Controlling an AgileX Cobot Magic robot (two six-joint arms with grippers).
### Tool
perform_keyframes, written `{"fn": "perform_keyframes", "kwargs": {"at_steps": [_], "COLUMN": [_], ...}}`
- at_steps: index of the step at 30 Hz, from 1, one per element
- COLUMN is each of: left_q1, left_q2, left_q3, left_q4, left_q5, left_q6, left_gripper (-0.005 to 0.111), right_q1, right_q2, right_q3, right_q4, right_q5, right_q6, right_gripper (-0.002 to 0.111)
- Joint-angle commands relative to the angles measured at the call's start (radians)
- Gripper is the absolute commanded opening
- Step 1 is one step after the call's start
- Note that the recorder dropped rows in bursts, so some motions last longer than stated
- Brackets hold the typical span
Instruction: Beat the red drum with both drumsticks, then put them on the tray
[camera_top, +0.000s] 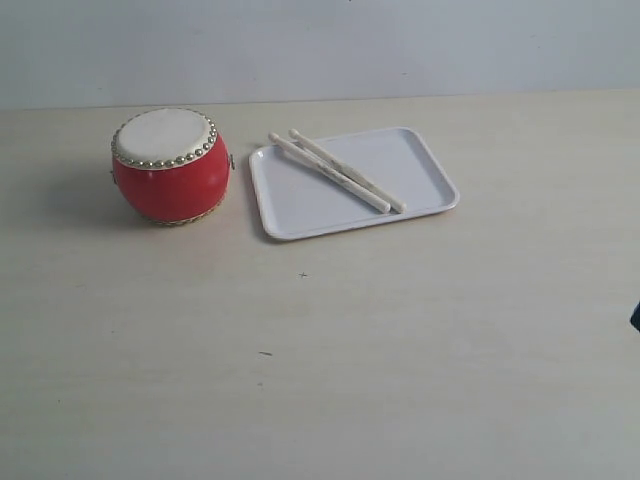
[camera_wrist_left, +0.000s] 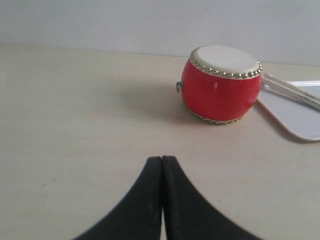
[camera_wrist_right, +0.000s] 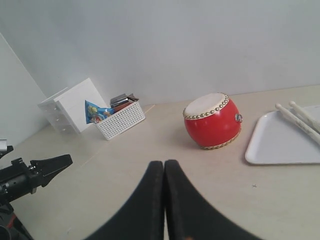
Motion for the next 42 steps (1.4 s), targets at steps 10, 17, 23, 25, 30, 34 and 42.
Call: {"fn": "perform_keyframes", "kwargs": {"at_steps": [10,17,23,25,30,34,42], "left_q1": [0.002,0.002,0.002,0.002,0.002,0.002,0.002], "left_q2": [-0.007,-0.007,-0.007,-0.007,-0.007,-0.007,-0.007], "left_q3": [0.002,0.002,0.002,0.002,0.002,0.002,0.002], "left_q4": [0.003,0.003,0.003,0.003,0.003,0.003,0.003], "left_q5": [-0.005,-0.005,-0.005,-0.005,-0.005,-0.005,-0.005], "left_q6": [-0.001,-0.001,-0.001,-0.001,-0.001,-0.001,-0.001], "left_gripper": [0.000,0.000,0.000,0.000,0.000,0.000,0.000], "right_q1": [-0.001,-0.001,-0.001,-0.001,-0.001,-0.001,-0.001], "right_q2": [-0.005,-0.005,-0.005,-0.005,-0.005,-0.005,-0.009], "right_q3": [0.006,0.006,0.006,0.006,0.006,0.006,0.115], "right_q4": [0.000,0.000,0.000,0.000,0.000,-0.044,-0.352], "right_q5": [0.004,0.004,0.004,0.004,0.004,-0.021,-0.174], "right_q6": [-0.006,-0.006,-0.006,-0.006,-0.006,-0.055,-0.073], "right_gripper": [0.000,0.000,0.000,0.000,0.000,0.000,0.000]}}
